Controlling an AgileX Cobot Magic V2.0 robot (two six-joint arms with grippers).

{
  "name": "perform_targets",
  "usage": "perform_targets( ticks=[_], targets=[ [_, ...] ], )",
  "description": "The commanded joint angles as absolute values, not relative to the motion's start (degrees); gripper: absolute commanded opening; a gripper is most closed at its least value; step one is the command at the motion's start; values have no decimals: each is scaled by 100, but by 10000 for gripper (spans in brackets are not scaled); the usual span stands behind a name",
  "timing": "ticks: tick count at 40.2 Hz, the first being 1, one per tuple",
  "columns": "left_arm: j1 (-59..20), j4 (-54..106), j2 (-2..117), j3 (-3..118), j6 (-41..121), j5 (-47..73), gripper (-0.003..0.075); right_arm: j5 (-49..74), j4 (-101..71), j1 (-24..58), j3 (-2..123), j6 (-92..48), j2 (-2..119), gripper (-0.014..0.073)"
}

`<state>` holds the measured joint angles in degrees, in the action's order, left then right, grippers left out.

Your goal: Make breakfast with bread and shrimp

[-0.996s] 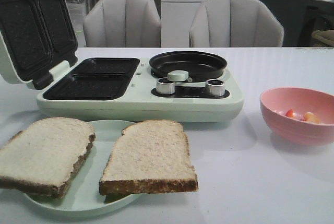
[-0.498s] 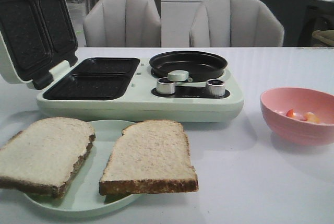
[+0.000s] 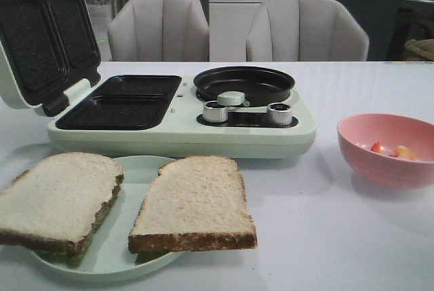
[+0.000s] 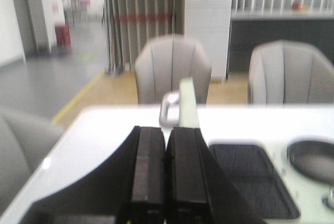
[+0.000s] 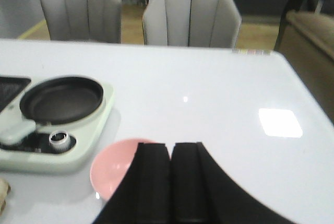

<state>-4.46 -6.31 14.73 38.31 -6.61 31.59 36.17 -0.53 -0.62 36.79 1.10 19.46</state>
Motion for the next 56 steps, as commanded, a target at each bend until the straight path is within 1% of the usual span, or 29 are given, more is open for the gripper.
perform_targets(
  ticks=[1,5,11,16,17,18,19,21,22,24,26,27,29,31,34,39,49,53,56],
  targets=[
    [-455,-588,1848,4025,-706,3286,98,3756,0,-61,3884,98,2459,36],
    [-455,-588,2043,4025,-706,3450,98,4081,0,-61,3884,98,2815,36],
    [-455,-583,2295,4025,-706,3264,98,4096,0,-61,3884,98,3391,36],
    [-455,-569,2392,4025,-706,3262,111,4084,0,-61,3884,98,3529,44],
    [-455,-569,2418,4025,-706,3277,134,4084,0,-61,3884,98,3529,71],
    [-455,-569,2429,4025,-706,3301,167,4084,0,-61,3884,98,3529,117],
    [-455,-569,2456,4025,-706,3312,223,4084,0,-61,3884,98,3529,178],
    [-455,-569,2498,4025,-706,3335,373,4079,0,-61,3884,98,3529,333],
    [-455,-569,2515,4025,-706,3335,420,4079,0,-61,3884,98,3529,365],
    [-455,-569,2542,4025,-706,3357,515,4106,0,-61,3884,98,3529,472],
    [-455,-597,2588,4025,-661,3355,578,4136,0,-61,3884,98,3529,527],
    [-455,-597,2613,4025,-594,3355,594,4151,0,-61,3884,98,3529,550],
    [-455,-597,2676,4025,-305,3355,607,4158,0,-61,3884,98,3529,564],
    [-514,-560,2726,4025,-174,3328,604,4202,0,-61,3884,98,3529,560],
    [-787,-554,2781,4012,0,3304,604,4273,0,-61,3884,98,3529,557],
    [-1631,-824,2818,3824,505,3327,604,4278,0,-61,3884,98,3529,557],
    [-3487,-2140,2879,2729,513,3478,604,4278,0,-61,3884,98,3529,557],
    [-4144,-2794,3000,2265,513,3491,604,4278,0,-61,3884,98,3529,557],
    [-4548,-3272,3154,2135,503,3516,603,4278,0,-61,3884,98,3529,557]
  ],
)
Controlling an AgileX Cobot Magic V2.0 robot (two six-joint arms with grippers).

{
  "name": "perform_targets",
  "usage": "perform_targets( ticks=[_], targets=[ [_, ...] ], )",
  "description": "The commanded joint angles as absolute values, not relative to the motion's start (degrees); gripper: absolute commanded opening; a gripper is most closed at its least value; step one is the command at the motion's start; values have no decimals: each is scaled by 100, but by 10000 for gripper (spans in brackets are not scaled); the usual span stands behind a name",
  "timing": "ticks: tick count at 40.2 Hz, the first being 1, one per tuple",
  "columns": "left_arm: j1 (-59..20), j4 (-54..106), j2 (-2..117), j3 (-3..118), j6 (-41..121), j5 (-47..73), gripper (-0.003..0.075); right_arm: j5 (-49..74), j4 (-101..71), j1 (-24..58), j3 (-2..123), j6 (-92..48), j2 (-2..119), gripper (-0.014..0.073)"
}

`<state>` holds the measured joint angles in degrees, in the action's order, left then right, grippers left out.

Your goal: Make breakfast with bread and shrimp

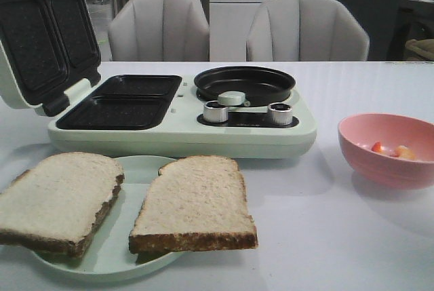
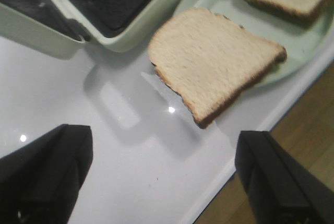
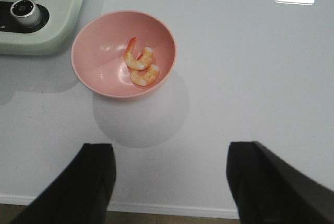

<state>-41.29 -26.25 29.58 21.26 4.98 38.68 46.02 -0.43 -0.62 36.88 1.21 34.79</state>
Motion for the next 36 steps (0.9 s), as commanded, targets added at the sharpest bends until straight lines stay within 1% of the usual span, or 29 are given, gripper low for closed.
perform_targets(
  ticks=[1,4,9,17,24,30,33,36],
  targets=[
    [-4653,-3429,3221,2102,503,3542,603,4278,0,-61,3884,98,3529,557],
    [-4997,-3787,3573,2089,478,3705,594,4278,0,-61,3884,98,3529,557],
    [-5338,-4371,4183,2089,310,3724,571,4278,0,-61,3884,98,3529,557],
    [-5753,-5278,5226,2109,-638,3673,569,4278,0,-61,3884,98,3529,557],
    [-5798,-6318,6136,2113,-1553,3643,569,4278,0,-61,3884,98,3529,557],
    [-5798,-7508,6765,2113,-2623,3756,569,4278,0,-61,3884,98,3529,557],
    [-5798,-7762,7012,2113,-2984,3756,569,4278,0,-61,3884,98,3529,557],
    [-5798,-7853,7237,2113,-3002,3786,569,4278,0,-61,3884,98,3529,557]
  ],
)
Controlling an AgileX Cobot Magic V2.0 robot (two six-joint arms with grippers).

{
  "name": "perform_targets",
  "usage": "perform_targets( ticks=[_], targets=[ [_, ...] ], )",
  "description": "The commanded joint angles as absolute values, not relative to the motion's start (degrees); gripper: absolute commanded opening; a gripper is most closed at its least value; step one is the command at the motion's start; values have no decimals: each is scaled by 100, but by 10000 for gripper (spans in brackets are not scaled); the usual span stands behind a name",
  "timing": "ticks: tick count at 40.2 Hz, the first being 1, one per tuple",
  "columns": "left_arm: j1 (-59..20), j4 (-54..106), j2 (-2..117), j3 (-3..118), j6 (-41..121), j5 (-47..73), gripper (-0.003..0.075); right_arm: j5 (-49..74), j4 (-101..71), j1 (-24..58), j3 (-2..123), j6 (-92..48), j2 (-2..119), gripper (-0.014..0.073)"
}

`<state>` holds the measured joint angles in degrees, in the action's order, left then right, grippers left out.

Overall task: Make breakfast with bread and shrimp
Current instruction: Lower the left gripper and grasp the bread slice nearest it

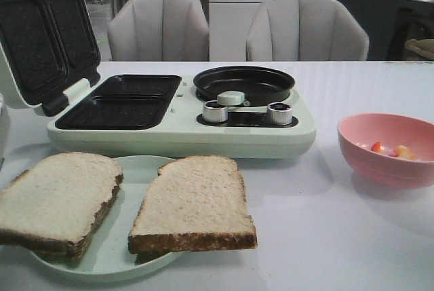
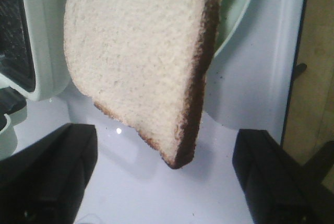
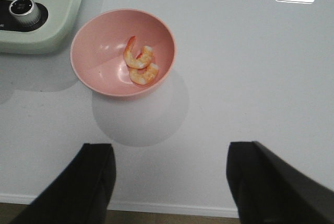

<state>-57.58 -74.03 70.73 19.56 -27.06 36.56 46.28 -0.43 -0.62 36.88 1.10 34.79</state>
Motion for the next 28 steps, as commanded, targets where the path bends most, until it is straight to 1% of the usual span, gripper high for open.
perform_targets(
  ticks=[1,8,16,22,24,28],
  targets=[
    [-5798,-7905,7314,2113,-3048,3819,568,4278,0,-61,3884,98,3529,557],
    [-5798,-8585,7612,2122,-3975,4060,526,4278,0,-61,3884,98,3529,557],
    [-5769,-8674,8004,2122,-4010,4094,510,4278,0,-61,3884,98,3529,557],
    [-5769,-8684,8253,2241,-4068,4353,505,4278,0,-61,3884,98,3529,557],
    [-5769,-8707,8298,2278,-4196,4454,485,4278,0,-61,3884,98,3529,557],
    [-5769,-8721,8299,2312,-4426,4674,391,4278,0,-61,3884,98,3529,557]
  ],
)
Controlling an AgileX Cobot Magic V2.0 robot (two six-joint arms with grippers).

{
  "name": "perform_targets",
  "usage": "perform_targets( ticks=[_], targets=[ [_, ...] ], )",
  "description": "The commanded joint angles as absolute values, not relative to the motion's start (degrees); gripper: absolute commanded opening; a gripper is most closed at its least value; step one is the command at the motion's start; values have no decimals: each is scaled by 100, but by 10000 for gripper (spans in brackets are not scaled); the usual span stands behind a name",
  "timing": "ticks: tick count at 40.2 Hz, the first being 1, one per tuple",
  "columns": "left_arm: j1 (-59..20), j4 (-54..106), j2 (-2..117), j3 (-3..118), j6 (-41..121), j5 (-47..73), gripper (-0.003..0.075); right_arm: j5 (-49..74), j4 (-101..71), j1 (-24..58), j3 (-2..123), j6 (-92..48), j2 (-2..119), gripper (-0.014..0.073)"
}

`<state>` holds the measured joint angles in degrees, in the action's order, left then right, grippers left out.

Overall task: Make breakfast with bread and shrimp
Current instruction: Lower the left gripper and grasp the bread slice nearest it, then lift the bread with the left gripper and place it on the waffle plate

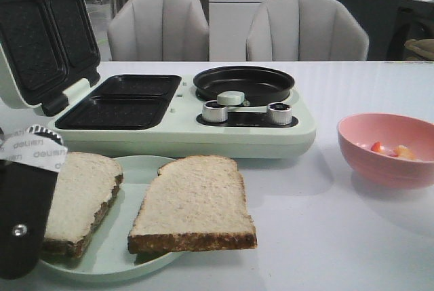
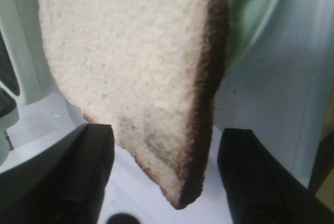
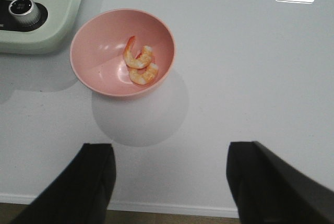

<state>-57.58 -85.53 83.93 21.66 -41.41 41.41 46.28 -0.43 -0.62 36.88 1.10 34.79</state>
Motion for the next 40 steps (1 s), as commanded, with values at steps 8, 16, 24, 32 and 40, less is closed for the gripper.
perform_targets(
  ticks=[8,16,24,32,40],
  targets=[
    [-5780,-8694,8299,2331,-4456,4718,225,4278,0,-61,3884,98,3529,557],
    [-5780,-8706,8289,2331,-4456,4718,153,4278,0,-61,3884,98,3529,557],
    [-5890,-8693,8054,2331,-4456,4790,130,4278,0,-61,3884,98,3529,557],
    [-6512,-8704,7451,2331,-4456,5505,130,4278,0,-61,3884,98,3529,557],
    [-7161,-9258,6779,2340,-4456,6240,130,4278,0,-61,3884,98,3529,557]
  ],
)
